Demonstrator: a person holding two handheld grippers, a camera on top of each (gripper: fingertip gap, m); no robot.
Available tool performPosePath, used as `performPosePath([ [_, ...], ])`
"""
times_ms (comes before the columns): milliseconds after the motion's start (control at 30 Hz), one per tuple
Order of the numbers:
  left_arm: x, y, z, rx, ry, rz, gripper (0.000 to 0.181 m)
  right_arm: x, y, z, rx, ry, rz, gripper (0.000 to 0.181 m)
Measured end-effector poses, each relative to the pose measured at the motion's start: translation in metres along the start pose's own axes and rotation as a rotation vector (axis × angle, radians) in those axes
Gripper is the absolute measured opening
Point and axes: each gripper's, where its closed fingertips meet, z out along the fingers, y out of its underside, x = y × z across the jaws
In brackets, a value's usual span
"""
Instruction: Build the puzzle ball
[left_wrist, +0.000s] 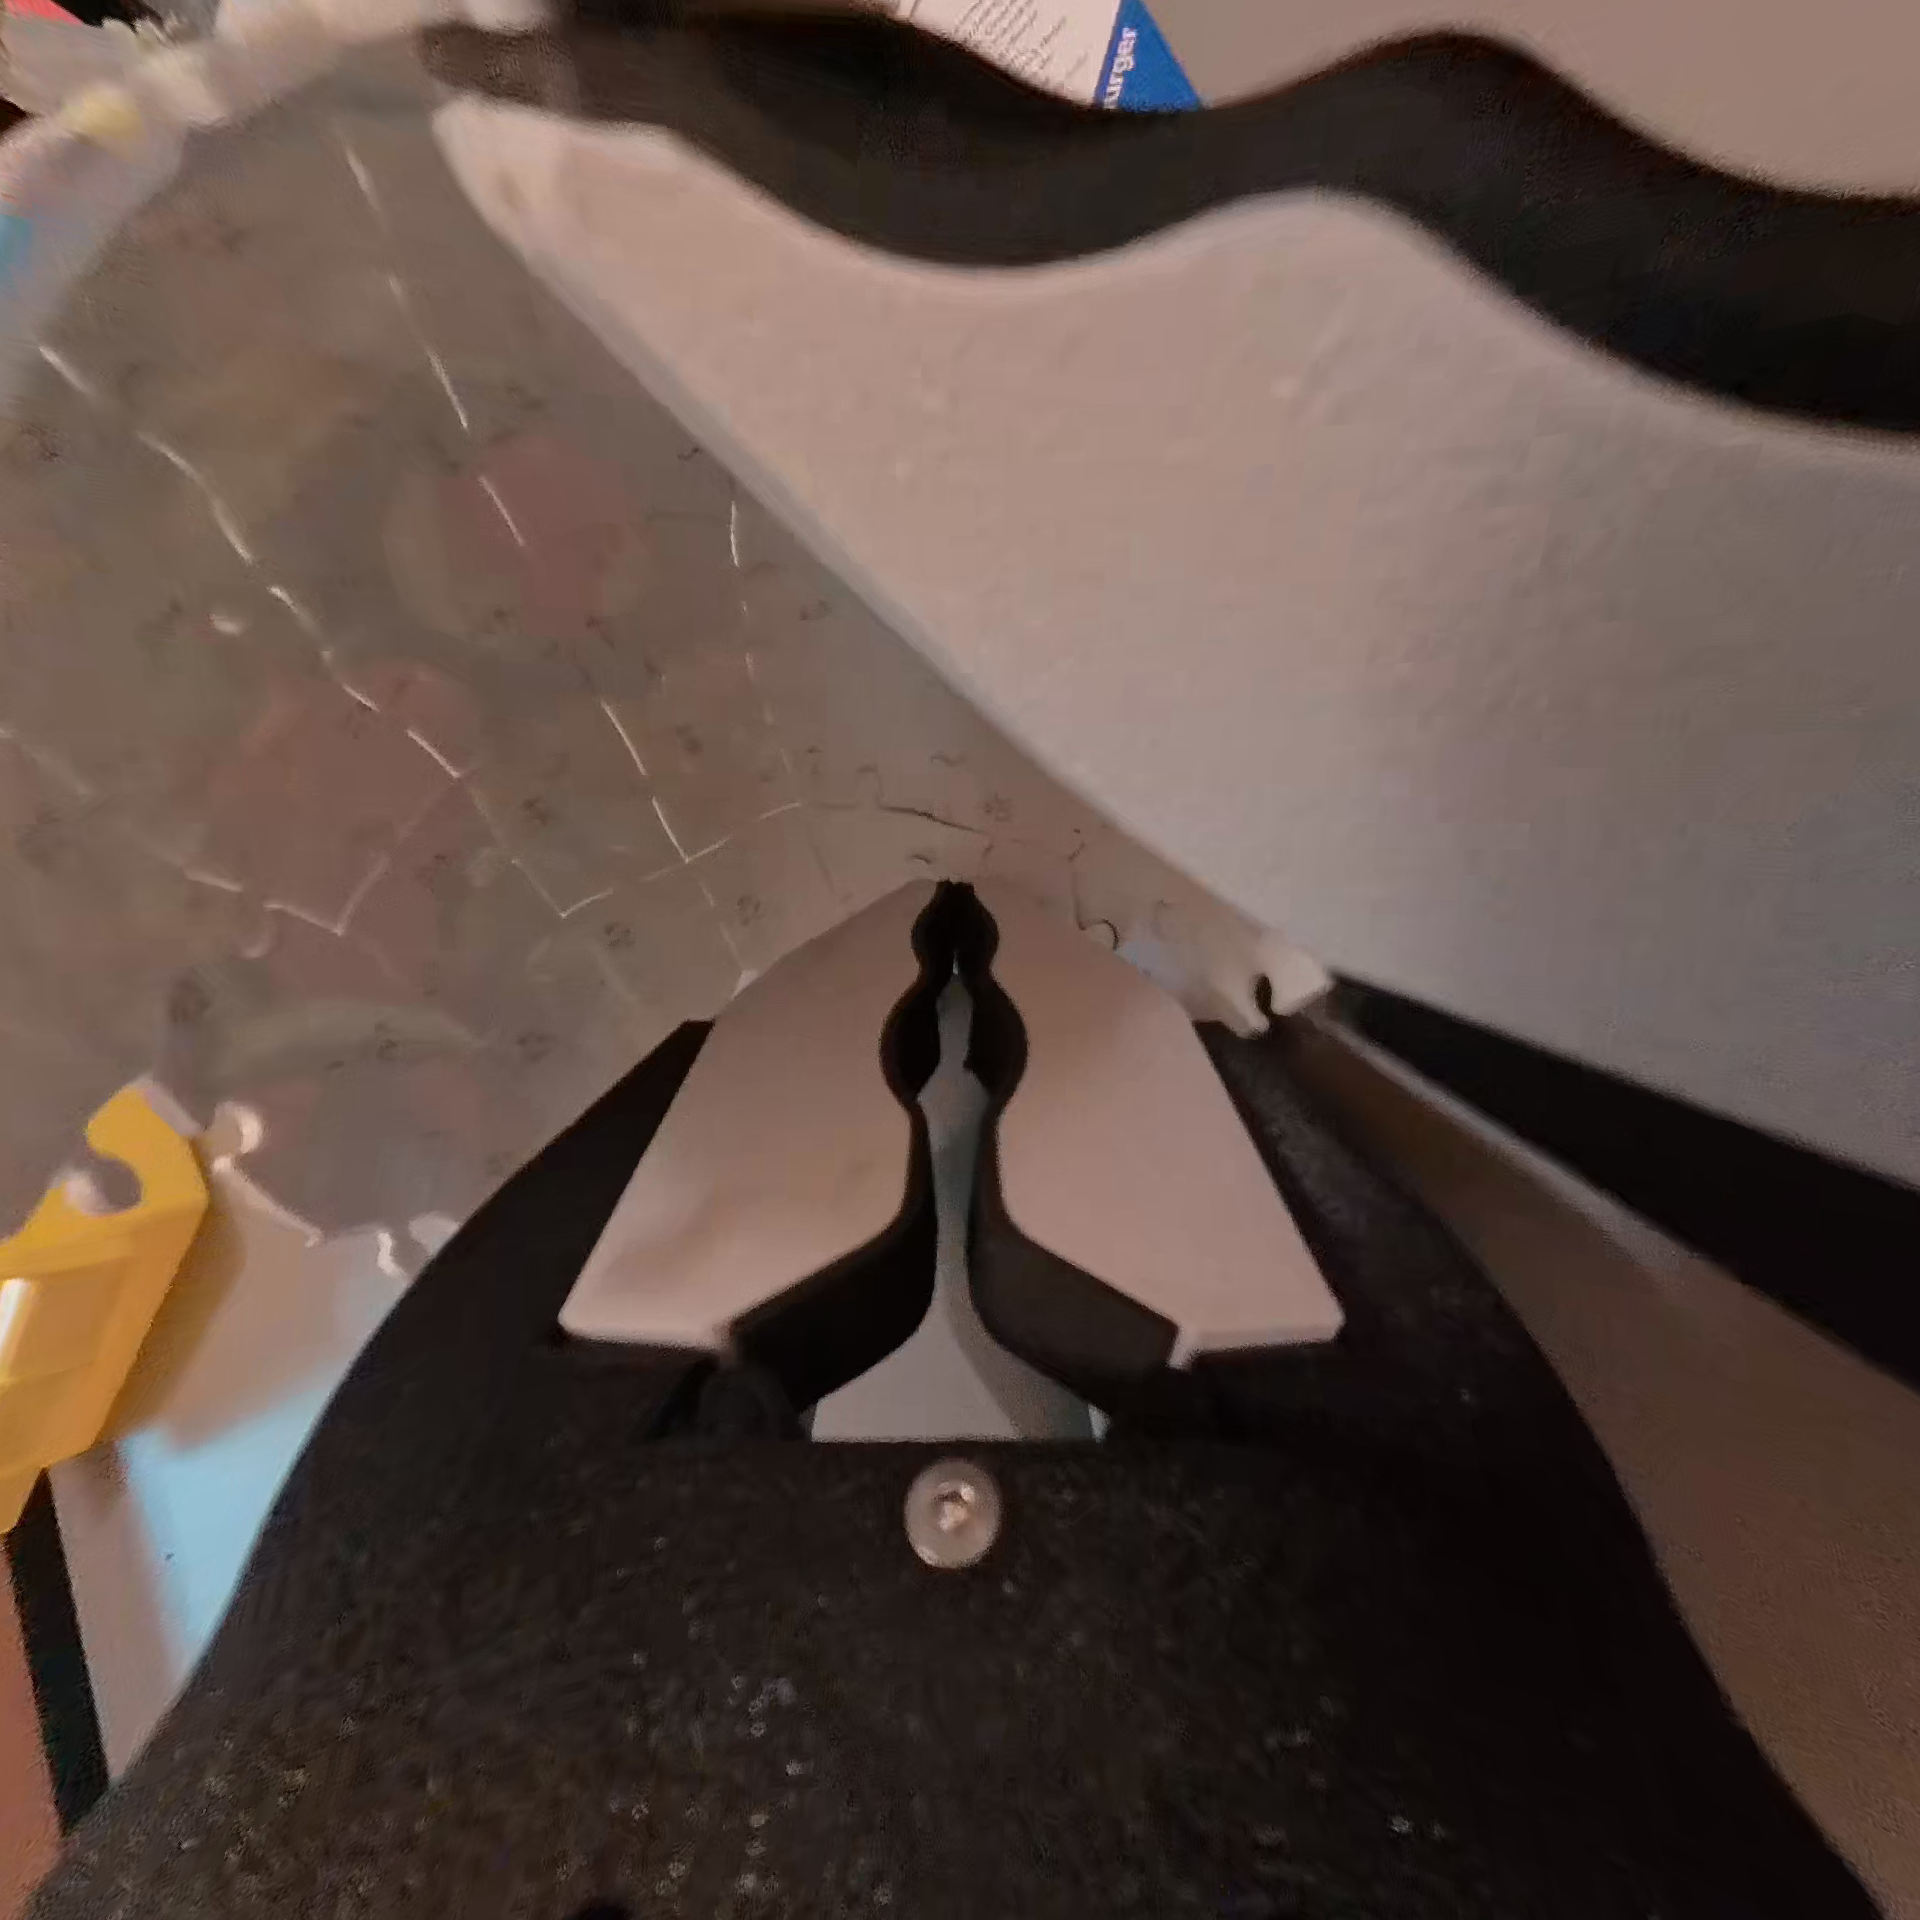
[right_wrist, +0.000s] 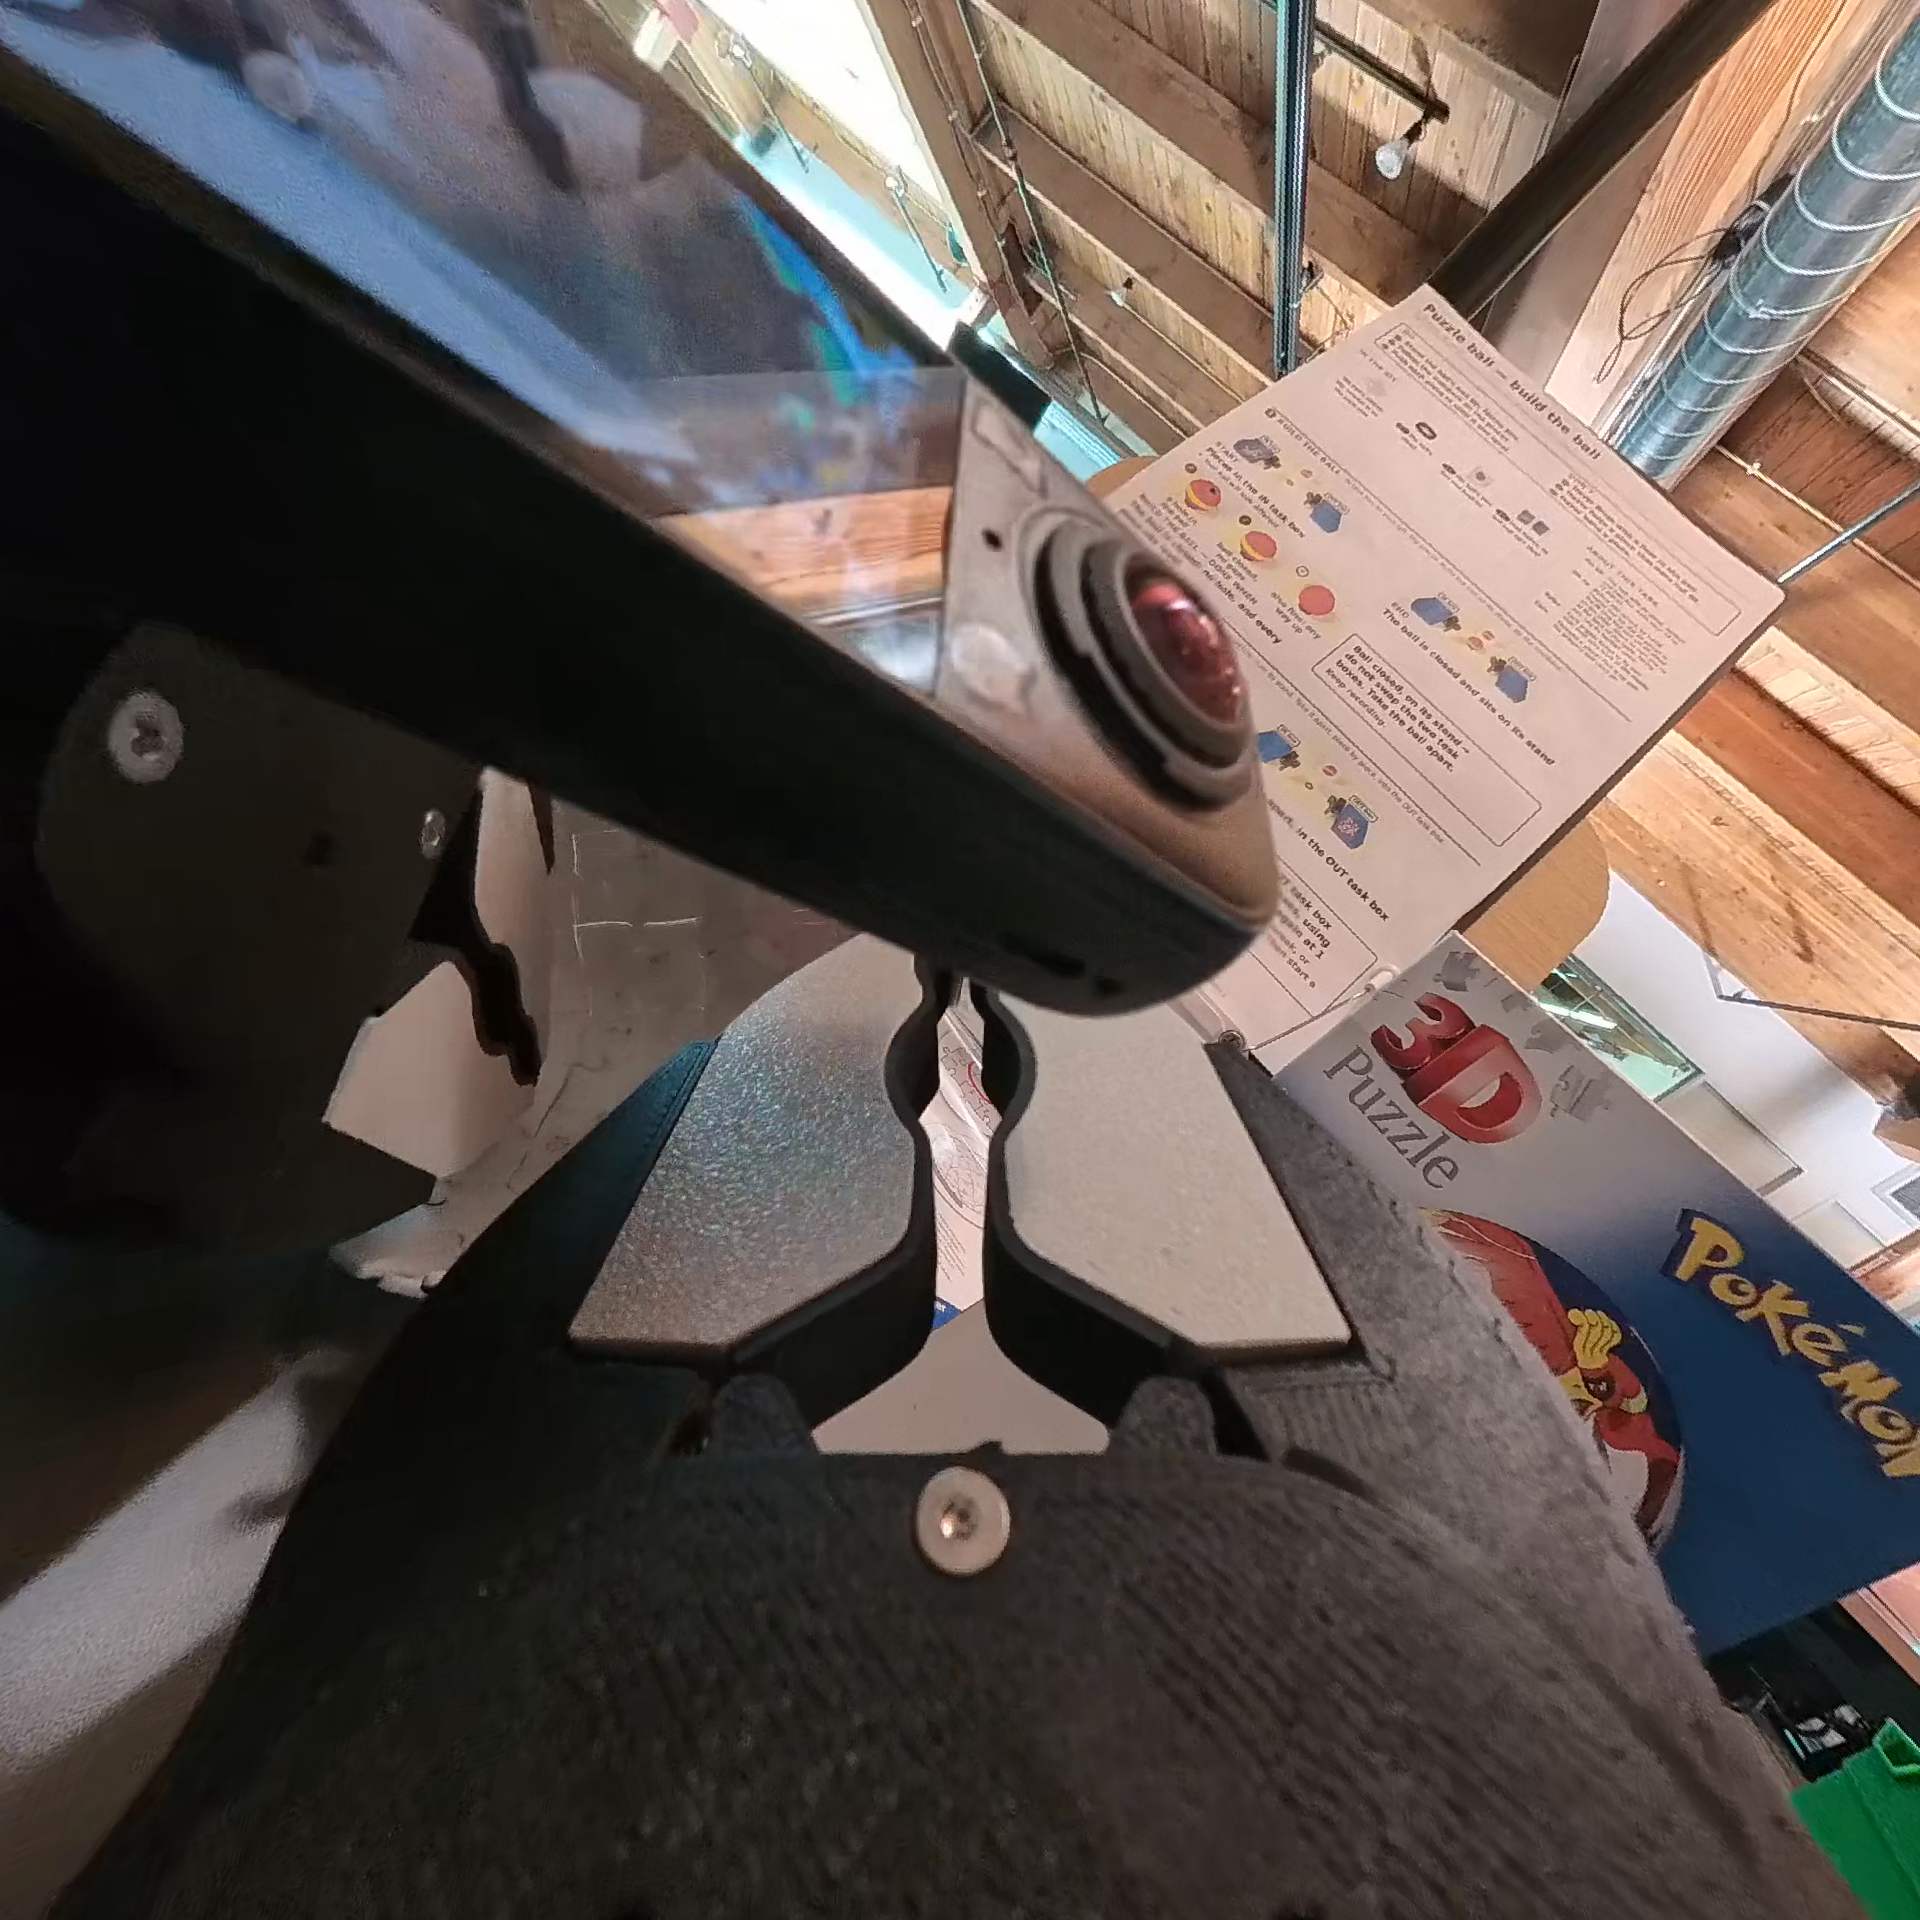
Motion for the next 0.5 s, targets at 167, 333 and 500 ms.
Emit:
performPosePath([
  [167,0.0,0.0,0.0,0.025,0.085,-0.106,0.0,0.0,0.0,0.0,-0.001,0.001,-0.004,0.002],
  [333,0.009,-0.003,-0.007,0.08,0.197,-0.233,0.0,0.0,0.0,-0.001,-0.002,0.001,-0.007,0.002],
  [500,0.013,-0.001,-0.007,0.065,0.215,-0.184,0.0,0.0,0.0,-0.001,-0.002,0.001,-0.004,0.002],
])
